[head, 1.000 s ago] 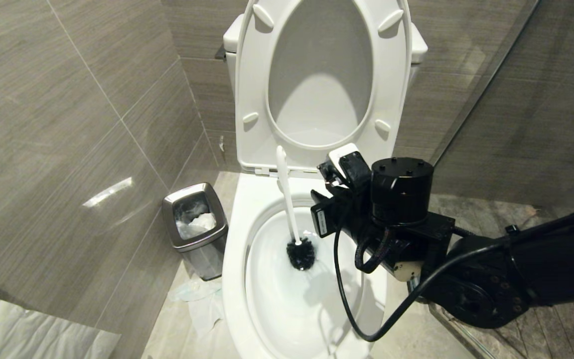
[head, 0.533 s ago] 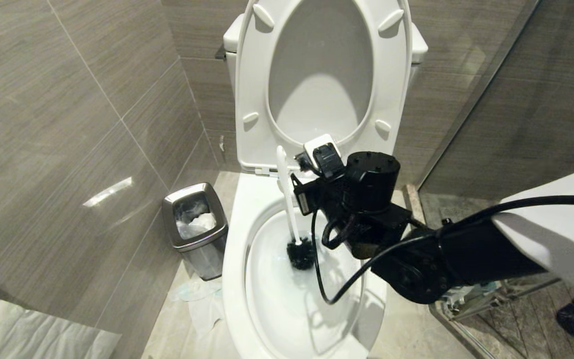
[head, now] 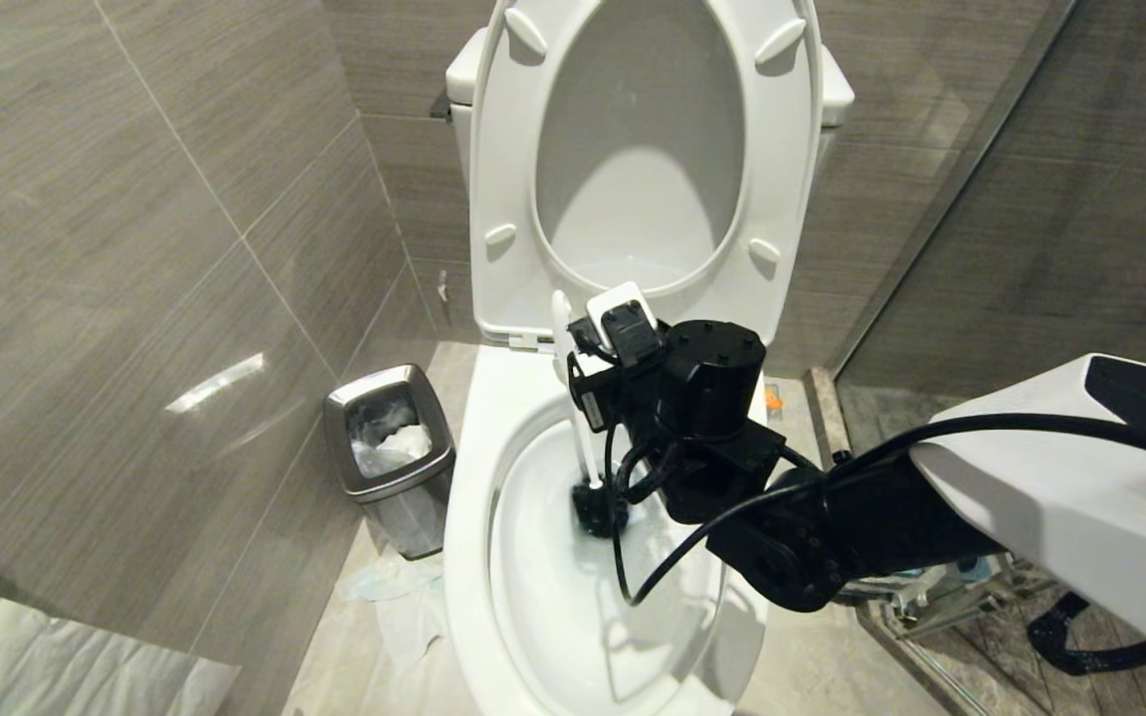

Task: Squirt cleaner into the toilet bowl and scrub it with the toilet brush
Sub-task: Scrub the toilet bowl

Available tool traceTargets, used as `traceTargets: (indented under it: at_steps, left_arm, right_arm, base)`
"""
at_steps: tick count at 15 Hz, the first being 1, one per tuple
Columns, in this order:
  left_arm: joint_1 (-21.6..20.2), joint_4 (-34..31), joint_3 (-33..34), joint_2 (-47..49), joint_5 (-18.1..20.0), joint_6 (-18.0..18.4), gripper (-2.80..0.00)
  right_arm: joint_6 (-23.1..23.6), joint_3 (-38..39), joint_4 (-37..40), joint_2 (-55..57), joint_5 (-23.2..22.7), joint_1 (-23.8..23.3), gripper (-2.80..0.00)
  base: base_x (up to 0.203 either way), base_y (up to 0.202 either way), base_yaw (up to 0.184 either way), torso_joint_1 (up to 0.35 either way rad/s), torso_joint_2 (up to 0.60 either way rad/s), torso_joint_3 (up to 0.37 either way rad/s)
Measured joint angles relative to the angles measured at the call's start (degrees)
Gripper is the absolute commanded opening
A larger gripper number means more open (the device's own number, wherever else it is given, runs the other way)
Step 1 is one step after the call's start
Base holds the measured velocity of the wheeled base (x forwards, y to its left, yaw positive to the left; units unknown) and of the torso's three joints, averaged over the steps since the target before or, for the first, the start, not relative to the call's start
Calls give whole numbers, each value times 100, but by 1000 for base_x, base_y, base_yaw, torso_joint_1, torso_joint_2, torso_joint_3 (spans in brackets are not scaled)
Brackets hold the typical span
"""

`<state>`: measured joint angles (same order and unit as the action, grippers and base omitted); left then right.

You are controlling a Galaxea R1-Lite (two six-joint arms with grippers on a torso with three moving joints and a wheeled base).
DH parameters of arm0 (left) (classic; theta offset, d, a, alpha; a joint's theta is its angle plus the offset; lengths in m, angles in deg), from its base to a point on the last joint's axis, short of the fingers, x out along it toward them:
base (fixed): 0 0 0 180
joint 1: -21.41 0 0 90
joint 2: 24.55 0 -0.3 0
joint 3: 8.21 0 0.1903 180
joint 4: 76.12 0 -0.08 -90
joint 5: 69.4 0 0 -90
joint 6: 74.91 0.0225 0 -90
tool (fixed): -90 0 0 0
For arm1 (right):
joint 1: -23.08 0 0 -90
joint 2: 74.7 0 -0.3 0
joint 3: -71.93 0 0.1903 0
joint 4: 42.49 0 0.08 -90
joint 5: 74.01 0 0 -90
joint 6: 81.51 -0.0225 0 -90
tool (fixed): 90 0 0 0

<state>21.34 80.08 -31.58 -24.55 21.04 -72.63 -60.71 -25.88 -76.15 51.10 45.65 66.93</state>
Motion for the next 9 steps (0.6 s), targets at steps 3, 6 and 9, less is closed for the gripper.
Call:
traceTargets:
  at_steps: [3, 6, 9]
  left_arm:
    - [0, 0, 0, 0, 0, 0, -280]
    - [0, -2, 0, 0, 0, -2, -280]
    - [0, -2, 0, 0, 0, 0, -280]
  right_arm:
    - [-40, 13, 0, -66, 32, 13, 0]
    - [-169, 163, 6, -170, 15, 22, 0]
    - [-388, 194, 13, -213, -49, 24, 0]
  base:
    - [0, 0, 0, 0, 0, 0]
    - [0, 0, 0, 0, 0, 0]
    - [0, 0, 0, 0, 0, 0]
